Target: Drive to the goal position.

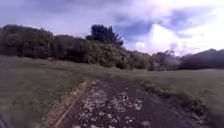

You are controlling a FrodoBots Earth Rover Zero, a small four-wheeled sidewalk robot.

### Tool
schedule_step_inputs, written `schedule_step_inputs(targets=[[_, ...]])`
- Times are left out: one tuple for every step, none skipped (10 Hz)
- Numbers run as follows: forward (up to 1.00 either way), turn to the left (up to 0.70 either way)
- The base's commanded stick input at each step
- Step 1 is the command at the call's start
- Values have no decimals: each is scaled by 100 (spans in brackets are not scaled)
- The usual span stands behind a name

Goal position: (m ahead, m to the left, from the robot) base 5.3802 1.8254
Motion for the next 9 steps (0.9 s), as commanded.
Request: schedule_step_inputs(targets=[[85, 0], [85, 0], [85, 0], [85, 0], [85, 0], [85, 0], [85, 0], [85, 0], [85, 0]])
